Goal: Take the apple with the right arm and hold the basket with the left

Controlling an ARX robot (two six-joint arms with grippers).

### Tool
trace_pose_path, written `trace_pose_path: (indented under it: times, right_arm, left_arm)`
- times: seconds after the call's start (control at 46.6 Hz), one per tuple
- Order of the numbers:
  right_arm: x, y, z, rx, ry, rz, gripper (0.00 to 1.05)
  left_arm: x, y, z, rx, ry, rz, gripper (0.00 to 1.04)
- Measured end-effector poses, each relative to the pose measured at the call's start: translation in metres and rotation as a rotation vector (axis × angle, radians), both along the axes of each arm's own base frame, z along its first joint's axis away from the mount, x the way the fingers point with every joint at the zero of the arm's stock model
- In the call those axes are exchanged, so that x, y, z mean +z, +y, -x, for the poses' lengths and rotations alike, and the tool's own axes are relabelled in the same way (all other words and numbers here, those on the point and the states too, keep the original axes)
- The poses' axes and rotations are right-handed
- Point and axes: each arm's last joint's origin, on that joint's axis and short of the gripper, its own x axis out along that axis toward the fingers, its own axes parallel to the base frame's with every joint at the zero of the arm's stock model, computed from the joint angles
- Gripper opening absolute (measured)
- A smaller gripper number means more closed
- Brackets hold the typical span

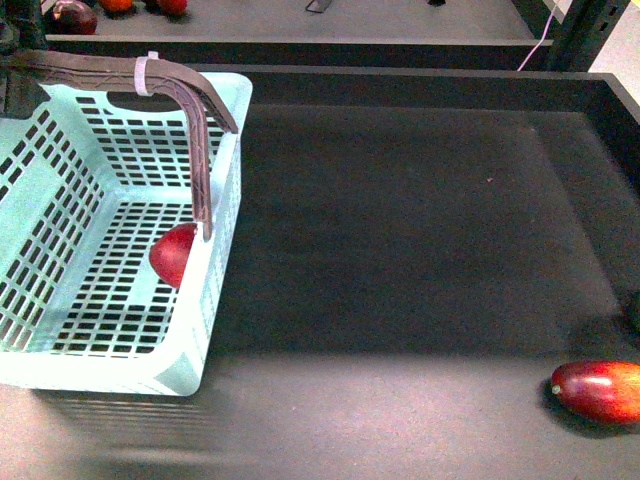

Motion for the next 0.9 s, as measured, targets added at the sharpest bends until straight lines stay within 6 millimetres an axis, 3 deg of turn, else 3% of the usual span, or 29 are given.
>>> trace_pose_path:
  times: [0.193, 0.365, 0.494, 0.708, 0.816, 0.902]
  right_arm:
    - [0.000, 0.000, 0.000, 0.000, 0.000, 0.000, 0.96]
    - [0.000, 0.000, 0.000, 0.000, 0.000, 0.000, 0.96]
    - [0.000, 0.000, 0.000, 0.000, 0.000, 0.000, 0.96]
    - [0.000, 0.000, 0.000, 0.000, 0.000, 0.000, 0.96]
    - [0.000, 0.000, 0.000, 0.000, 0.000, 0.000, 0.96]
    - [0.000, 0.000, 0.000, 0.000, 0.000, 0.000, 0.96]
  left_arm:
    - [0.017, -0.004, 0.012, 0.014, -0.019, 0.019, 0.66]
    - [0.043, -0.007, 0.037, 0.046, -0.034, 0.034, 0.99]
    - [0.071, -0.008, 0.070, 0.050, -0.011, -0.017, 0.98]
    - [0.106, -0.012, 0.108, 0.027, -0.018, -0.109, 0.98]
    - [0.111, -0.016, 0.112, 0.008, -0.031, -0.111, 0.98]
    - [0.103, -0.014, 0.111, -0.191, -0.182, -0.178, 0.88]
